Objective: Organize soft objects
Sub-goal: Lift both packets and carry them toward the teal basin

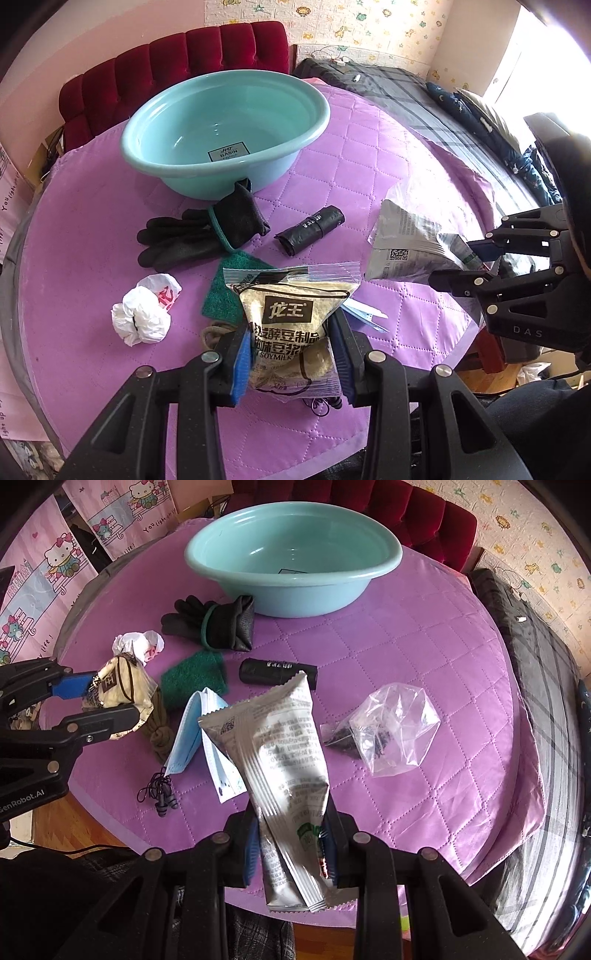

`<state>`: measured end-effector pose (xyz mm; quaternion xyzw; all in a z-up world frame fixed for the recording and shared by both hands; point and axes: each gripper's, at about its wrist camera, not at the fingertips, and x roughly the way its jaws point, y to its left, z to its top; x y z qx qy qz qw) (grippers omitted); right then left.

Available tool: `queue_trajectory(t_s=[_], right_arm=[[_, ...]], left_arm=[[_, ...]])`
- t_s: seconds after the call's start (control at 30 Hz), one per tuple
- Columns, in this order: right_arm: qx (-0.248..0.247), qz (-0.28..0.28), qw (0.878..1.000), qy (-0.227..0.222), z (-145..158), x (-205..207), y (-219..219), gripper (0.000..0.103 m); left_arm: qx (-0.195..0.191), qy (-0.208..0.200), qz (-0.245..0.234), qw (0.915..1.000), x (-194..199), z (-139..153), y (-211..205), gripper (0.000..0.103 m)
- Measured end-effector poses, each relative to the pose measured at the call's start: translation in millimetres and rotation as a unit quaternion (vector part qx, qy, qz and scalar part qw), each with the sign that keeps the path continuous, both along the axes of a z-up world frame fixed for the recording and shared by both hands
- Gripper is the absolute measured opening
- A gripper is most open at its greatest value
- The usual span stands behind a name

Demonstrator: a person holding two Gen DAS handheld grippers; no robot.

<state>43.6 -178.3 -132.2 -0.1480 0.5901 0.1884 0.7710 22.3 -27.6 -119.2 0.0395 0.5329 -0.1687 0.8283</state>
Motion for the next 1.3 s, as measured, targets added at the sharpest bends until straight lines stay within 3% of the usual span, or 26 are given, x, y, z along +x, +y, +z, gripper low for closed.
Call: queue_trajectory(t_s=[0.7,1.3], right_arm=[[0.018,-0.022,0.999,-0.029,55,55,4,0.030],[0.027,-0.026,0.998,-0.049,84,123,26,0.031]], left_arm=[[0.020,-0.025,0.004,0.9995,29,42,4,0.043],[0.032,-0.045,0.025,0.9982,83,63,18,0.043]])
